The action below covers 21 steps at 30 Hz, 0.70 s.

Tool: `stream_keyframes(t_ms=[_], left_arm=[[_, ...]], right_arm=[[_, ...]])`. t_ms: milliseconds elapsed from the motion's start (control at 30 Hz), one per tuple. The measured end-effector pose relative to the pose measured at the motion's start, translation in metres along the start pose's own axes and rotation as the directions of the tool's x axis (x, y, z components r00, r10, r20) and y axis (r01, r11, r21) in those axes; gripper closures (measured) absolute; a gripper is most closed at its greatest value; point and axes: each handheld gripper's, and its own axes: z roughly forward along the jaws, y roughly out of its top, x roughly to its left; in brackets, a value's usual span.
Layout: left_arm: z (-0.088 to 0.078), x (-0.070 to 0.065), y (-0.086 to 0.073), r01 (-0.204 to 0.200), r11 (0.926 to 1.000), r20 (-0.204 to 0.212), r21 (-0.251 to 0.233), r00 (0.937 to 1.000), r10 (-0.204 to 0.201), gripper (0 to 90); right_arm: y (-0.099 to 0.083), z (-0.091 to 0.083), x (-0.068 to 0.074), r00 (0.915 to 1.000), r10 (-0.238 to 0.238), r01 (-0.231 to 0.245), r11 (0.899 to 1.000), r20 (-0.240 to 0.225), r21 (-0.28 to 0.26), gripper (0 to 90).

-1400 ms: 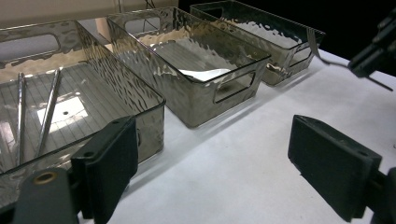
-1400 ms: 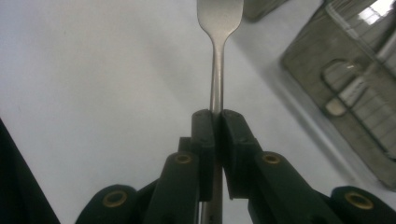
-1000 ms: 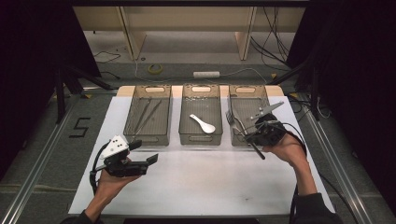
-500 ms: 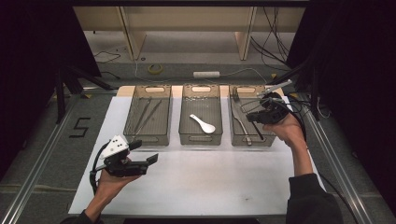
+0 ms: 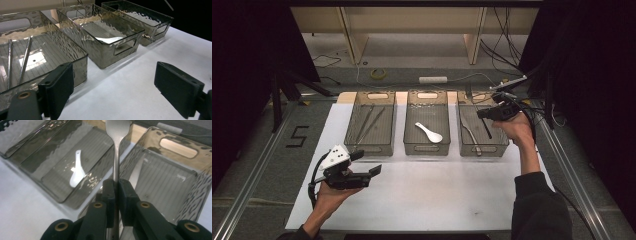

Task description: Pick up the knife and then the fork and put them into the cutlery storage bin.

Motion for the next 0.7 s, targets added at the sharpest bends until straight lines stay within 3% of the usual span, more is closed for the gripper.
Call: stream_keyframes(t_ms=[267, 700], left_arm=[[-0.001, 0.000, 0.000, -0.004, 1.0000, 0.003, 0.002, 1.0000, 0.004, 15.9], [-0.001, 0.000, 0.000, -0.004, 1.0000, 0.001, -0.002, 1.0000, 0.004, 15.9]], right_arm=[[0.005, 0.009, -0.011, 0.9976, 0.057, -0.055, 0.998, 0.039, -0.037, 84.7], [-0.004, 0.030, -0.019, 0.9913, 0.104, -0.102, 0.994, 0.081, -0.029, 84.7]])
